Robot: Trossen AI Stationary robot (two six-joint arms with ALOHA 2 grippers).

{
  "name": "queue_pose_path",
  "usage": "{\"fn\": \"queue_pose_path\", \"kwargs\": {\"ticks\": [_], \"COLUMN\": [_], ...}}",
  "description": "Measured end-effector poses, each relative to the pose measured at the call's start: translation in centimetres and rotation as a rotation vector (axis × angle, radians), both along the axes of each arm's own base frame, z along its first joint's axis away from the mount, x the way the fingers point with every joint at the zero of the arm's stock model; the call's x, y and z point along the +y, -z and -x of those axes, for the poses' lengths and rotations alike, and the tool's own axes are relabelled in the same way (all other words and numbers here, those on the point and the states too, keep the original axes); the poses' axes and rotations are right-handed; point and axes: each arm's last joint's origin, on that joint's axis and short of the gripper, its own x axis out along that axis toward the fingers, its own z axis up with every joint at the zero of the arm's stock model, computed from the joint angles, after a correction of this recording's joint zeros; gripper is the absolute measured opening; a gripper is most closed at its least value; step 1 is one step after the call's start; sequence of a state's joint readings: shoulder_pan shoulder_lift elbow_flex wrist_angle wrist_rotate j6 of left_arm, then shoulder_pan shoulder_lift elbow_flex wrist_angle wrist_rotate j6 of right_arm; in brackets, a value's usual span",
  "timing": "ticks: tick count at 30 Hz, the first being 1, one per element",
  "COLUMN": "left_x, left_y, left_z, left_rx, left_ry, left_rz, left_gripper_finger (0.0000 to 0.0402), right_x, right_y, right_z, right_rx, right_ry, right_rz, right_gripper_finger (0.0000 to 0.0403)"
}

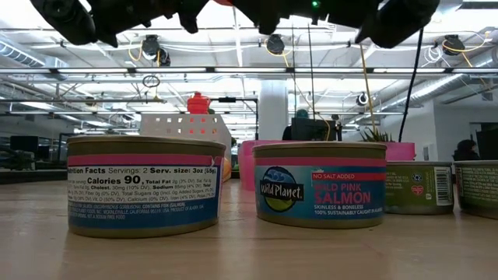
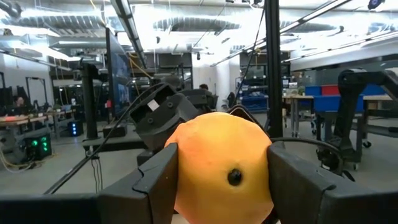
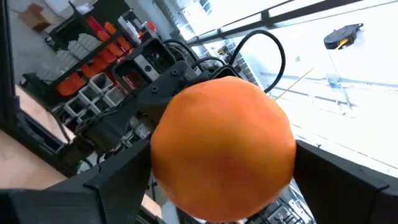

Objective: Pick & Place Food Item
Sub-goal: Put the orange into the yellow bin

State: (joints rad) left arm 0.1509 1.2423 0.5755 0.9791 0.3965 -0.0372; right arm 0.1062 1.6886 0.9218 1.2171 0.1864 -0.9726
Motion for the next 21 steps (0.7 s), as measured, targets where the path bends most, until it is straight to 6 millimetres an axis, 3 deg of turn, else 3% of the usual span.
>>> {"fn": "queue_pose_path", "kwargs": {"ticks": [5, 11, 21], "left_x": [0.0, 0.3, 2.8], "left_y": [0.1, 0.2, -0.8], "left_z": [0.0, -0.1, 1.2], "left_rx": [0.011, 0.024, -0.033], "left_ry": [0.0, -0.027, -0.215], "left_rz": [0.004, 0.009, -0.081], "left_gripper_finger": [0.0209, 0.0212, 0.0351], "right_x": [0.0, 0.7, 1.3], "right_y": [-0.1, 0.0, 0.4], "right_z": [-0.1, 0.0, 0.5], "right_rx": [0.0, 0.031, 0.165], "right_ry": [-0.003, 0.059, 0.206], "right_rz": [-0.032, -0.129, -0.253], "right_gripper_finger": [0.0346, 0.0292, 0.0292]}}
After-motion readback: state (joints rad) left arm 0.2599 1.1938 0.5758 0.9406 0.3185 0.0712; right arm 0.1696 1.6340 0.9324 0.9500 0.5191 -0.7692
